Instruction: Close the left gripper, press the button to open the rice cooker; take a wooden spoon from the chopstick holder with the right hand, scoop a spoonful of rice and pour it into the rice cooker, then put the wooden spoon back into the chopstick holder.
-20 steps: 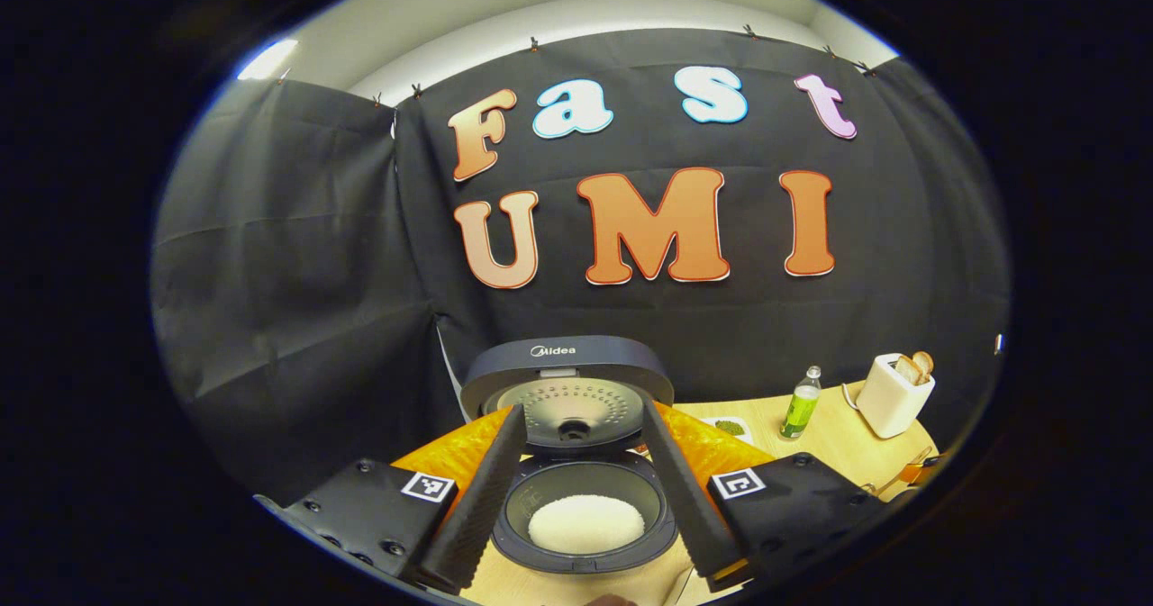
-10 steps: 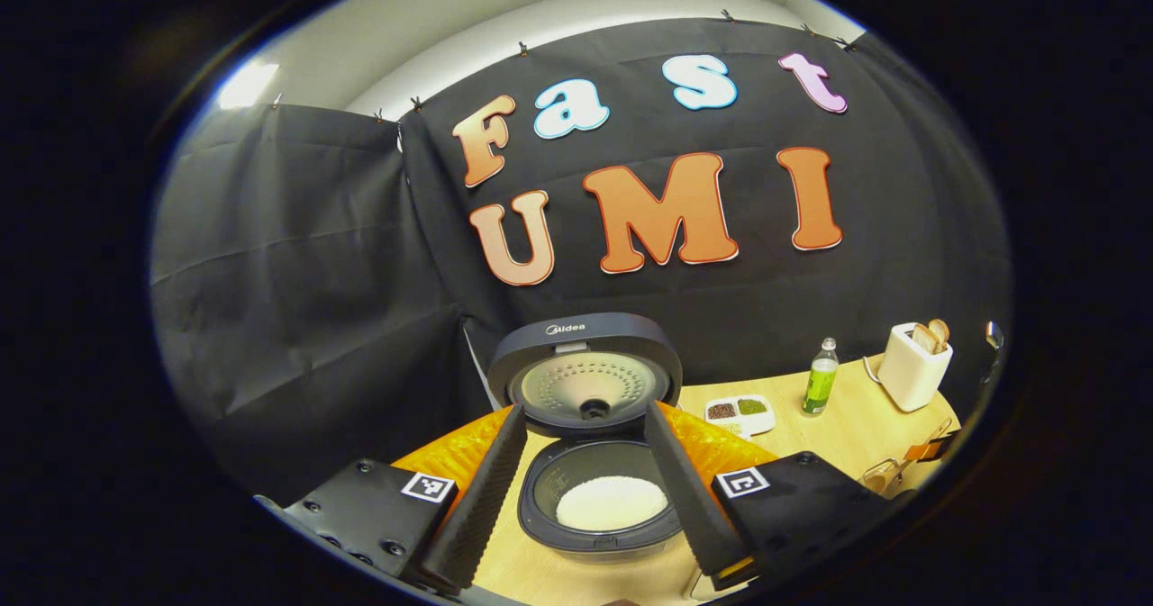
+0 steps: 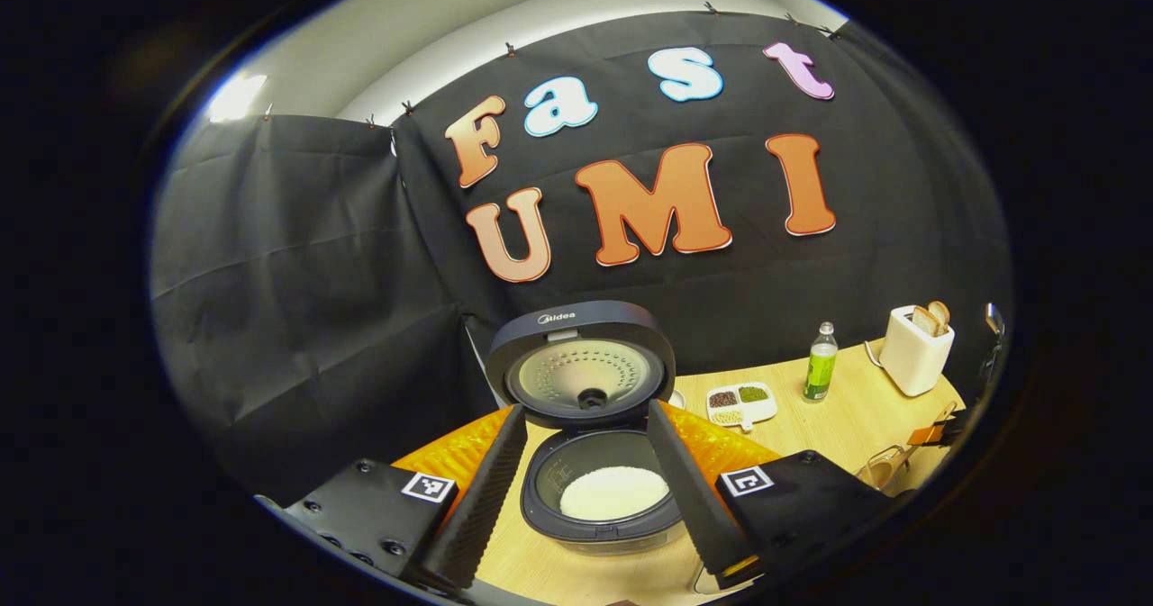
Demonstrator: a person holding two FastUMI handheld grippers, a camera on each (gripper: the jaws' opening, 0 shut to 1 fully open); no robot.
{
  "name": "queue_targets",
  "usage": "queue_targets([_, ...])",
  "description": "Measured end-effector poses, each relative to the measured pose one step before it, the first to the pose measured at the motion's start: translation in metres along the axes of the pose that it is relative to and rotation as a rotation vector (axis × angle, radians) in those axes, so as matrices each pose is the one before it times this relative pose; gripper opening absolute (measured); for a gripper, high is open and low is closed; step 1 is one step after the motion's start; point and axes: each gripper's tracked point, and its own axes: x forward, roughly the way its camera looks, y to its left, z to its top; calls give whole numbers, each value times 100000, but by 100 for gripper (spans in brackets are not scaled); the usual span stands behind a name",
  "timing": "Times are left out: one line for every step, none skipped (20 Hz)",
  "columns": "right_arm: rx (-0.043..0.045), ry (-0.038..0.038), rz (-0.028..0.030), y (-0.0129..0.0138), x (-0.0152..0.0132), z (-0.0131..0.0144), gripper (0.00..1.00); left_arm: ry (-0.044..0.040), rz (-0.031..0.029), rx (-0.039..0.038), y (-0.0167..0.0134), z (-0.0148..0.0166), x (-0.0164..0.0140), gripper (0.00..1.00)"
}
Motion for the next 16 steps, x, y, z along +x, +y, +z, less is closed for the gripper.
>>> queue_targets([-534, -784, -316, -14, -119, -72, 16, -88, -466, 253, -97, 11, 93, 100])
queue_targets([-280, -574, -117, 97, -83, 99, 16, -458, -468, 466, -96, 162, 101, 83])
queue_targets([-479, -335, -174, 1, -268, -119, 16, -607, -245, 649, 23, 69, -28, 92])
queue_targets([-394, 61, -883, 61, 96, 49, 15, -527, -315, 720, -18, 97, 128, 83])
queue_targets([219, 420, -603, 13, -31, -95, 16, -210, -418, 728, -133, 138, 22, 83])
queue_targets([852, 484, -948, -2, 1, -20, 16, 349, -557, 533, -128, -61, 55, 92])
queue_targets([1530, 393, -104, 100, -35, -11, 16, 223, -490, 244, -35, -89, 29, 92])
queue_targets([1595, 637, 813, 420, -67, -55, 15, -134, -556, -6, 12, 129, 20, 92])
queue_targets([982, -331, 226, -7, 23, 18, 13, -242, -357, -14, 81, -5, 31, 100])
queue_targets([-478, 121, 293, 16, 28, -125, 9, -760, -430, -150, 135, 93, 26, 100])
queue_targets([108, -416, -140, -76, -160, -90, 13, -350, -846, 33, 61, -178, -117, 92])
queue_targets([1212, -142, -1982, -209, -67, -9, 13, 139, -1179, 481, -61, -156, 122, 92])
queue_targets([2866, -1144, -2735, -401, -198, 64, 13, -684, -1175, 547, 139, -112, -33, 92])
queue_targets([3330, -1764, -2449, -135, -29, 101, 13, -882, -730, 518, 184, 115, 230, 92])
queue_targets([1195, -1291, -1631, -66, 6, -107, 13, -356, -411, -21, 361, -135, 285, 92])
queue_targets([-425, -362, -175, 76, -192, -215, 13, -18, -306, -914, 270, -46, 254, 92])
